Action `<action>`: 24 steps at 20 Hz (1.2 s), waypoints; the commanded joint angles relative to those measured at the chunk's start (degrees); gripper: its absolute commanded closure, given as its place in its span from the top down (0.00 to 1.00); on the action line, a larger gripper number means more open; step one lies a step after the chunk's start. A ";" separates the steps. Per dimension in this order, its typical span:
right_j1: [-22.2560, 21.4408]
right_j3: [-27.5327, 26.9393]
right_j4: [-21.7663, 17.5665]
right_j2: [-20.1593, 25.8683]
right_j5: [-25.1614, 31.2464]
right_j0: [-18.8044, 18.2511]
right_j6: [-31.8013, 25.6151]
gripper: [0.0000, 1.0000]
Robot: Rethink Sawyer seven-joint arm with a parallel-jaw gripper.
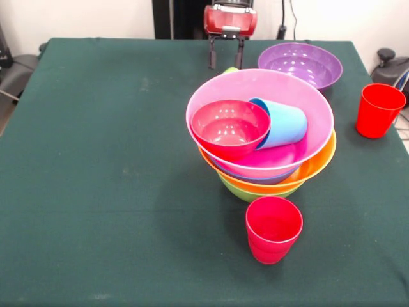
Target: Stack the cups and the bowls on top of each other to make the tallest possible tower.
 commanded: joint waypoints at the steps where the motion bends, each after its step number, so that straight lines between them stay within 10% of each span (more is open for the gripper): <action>1: -0.29 -6.08 3.62 2.27 6.12 1.49 9.80 1.00; 24: 0.54 -7.32 10.65 1.28 3.16 5.55 10.78 1.00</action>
